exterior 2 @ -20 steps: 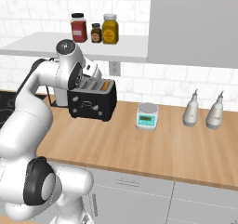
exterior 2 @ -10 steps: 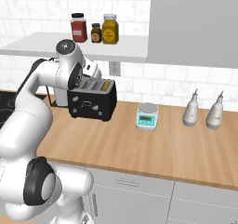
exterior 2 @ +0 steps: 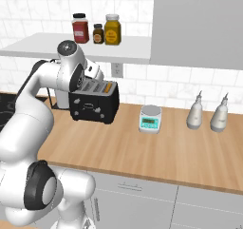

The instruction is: Start the toaster. Once the lever pops up, take the bread to the plate on the dining counter.

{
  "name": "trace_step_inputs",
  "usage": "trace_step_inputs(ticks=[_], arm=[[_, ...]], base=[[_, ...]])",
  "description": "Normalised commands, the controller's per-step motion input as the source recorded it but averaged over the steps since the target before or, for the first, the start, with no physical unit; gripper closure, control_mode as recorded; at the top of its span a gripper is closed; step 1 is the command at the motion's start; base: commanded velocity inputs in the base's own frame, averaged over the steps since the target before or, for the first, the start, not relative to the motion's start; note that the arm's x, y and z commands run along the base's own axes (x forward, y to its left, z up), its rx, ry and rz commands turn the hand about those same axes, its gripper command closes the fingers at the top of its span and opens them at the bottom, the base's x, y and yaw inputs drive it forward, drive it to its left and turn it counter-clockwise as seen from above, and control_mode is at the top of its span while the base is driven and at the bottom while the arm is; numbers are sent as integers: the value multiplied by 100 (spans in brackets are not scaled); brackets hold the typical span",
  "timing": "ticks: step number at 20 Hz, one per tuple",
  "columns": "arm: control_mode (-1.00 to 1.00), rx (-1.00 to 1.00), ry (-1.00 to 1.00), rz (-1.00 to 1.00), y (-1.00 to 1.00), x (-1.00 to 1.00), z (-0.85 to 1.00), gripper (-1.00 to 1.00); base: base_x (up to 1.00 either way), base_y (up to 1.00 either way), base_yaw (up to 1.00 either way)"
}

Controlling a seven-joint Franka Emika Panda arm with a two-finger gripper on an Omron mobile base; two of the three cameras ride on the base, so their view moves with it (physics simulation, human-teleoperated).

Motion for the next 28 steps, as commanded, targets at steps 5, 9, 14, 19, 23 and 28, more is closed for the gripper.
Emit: trace_step_inputs(ticks=[5,9,14,19,23,28], arm=[[-100,0,0,0,0,0,0,-100],[-100,0,0,0,0,0,0,-100],[-100,0,0,0,0,0,0,-100],[-100,0,0,0,0,0,0,-100],[-100,0,0,0,0,0,0,-100],[-100,0,0,0,0,0,0,-100]], base=[[0,0,0],[0,0,0],[0,0,0],[0,0,0],[0,0,0],[0,0,0]])
